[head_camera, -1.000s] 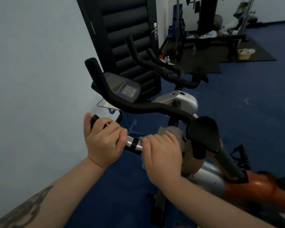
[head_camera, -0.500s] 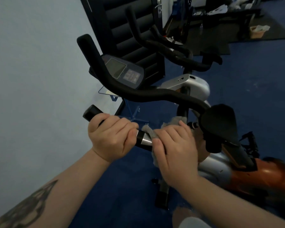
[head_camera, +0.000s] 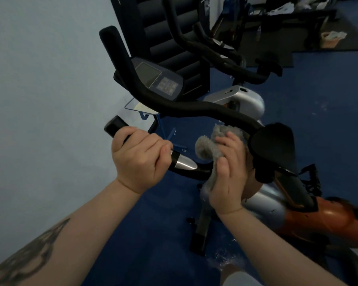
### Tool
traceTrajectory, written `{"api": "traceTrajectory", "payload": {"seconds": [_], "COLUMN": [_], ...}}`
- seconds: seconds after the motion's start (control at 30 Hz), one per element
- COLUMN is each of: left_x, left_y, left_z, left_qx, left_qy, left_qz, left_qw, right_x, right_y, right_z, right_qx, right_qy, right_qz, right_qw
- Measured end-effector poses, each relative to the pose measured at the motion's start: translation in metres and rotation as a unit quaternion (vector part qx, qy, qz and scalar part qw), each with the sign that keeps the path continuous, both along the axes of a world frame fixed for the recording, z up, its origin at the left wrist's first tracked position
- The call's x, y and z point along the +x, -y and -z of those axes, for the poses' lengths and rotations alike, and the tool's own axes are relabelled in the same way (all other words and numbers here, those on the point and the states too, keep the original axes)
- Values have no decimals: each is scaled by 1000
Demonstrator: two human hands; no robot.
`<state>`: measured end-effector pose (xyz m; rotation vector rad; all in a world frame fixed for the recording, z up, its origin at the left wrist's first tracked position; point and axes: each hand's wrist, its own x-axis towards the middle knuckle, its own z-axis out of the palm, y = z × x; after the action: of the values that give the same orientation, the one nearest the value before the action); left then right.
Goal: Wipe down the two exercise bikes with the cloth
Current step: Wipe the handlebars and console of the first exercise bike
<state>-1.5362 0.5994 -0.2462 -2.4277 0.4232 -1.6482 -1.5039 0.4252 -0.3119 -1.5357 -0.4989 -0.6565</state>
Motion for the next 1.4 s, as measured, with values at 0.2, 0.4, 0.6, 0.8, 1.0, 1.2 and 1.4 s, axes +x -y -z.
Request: {"api": "traceTrajectory", "payload": {"seconds": [0.2,0.4,0.6,0.8,1.0,1.2,1.4], "left_x": [-1,0,1,2,4,5,3], "left_y": [1,0,0,0,0,3,3], "left_z": [1,2,2,6,5,5,5], "left_qx": [1,2,0,-8,-1,-10,-19], "left_qy": [-2,6,10,19,25,35,31], "left_qz": [-8,-6,0,-6,-11,-7,-9], "left_qw": [1000,1000,1000,1000,1000,999,999], "right_x": [17,11,17,-23,-25,-28,-13], "right_y": [21,15,37,6,7,12,-6], "right_z": [-6,-13,-22,-36,-65,-69,-84], "right_qx": [-159,-103,-218,-166,-413,-442,-550], "right_qy": [103,-12,77,-105,-6,-22,38], "right_qz": [-20,-30,-86,44,14,35,-30], "right_qw": [982,994,969,980,911,896,834]}}
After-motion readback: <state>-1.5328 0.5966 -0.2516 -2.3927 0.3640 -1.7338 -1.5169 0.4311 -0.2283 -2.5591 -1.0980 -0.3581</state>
